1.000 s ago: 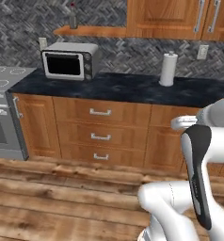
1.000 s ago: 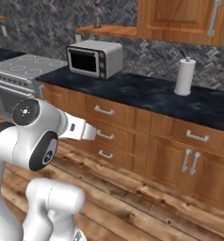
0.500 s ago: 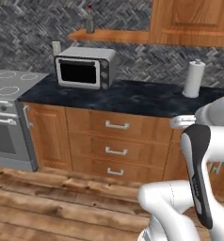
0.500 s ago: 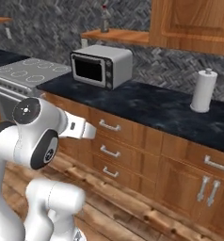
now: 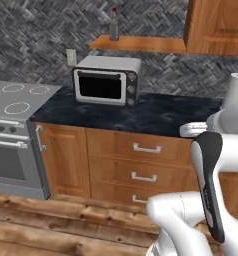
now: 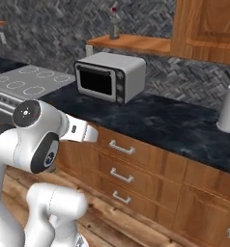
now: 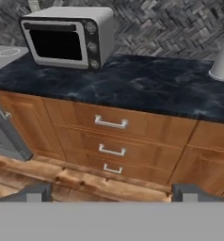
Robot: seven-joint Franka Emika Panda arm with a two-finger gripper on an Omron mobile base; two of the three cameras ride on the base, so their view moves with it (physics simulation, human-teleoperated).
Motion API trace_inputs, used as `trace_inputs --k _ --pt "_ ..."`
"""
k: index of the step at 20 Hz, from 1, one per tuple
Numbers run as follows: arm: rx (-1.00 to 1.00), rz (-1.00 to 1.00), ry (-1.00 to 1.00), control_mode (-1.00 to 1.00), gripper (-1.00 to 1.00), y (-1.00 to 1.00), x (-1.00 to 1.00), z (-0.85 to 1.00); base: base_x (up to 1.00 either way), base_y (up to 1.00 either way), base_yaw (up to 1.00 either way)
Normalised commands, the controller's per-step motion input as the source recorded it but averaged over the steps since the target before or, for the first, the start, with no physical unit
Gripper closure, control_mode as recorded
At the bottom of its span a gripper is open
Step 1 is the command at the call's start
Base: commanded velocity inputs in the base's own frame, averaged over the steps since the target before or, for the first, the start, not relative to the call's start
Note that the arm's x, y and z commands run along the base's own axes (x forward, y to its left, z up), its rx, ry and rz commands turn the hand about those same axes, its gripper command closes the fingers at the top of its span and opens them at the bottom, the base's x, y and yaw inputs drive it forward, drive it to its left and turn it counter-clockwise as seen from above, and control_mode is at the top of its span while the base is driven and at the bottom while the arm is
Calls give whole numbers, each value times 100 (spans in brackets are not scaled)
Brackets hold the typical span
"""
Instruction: Get the candle and the liquor from the cabinet and move them to the dining counter.
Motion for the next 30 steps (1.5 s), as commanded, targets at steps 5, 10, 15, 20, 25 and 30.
trace_inputs --k 5,10,15,20,25,30 --pt "0 0 0 100 -100 0 0 0 76 41 -20" --pt "0 0 0 100 -100 0 0 0 73 39 -35" --pt "0 0 0 100 -100 0 0 0 64 48 -33" --pt "0 0 0 100 -100 0 0 0 54 66 -15" --pt "0 0 0 100 -100 0 0 0 65 50 -2" --pt "0 0 0 100 -100 0 0 0 69 38 -5"
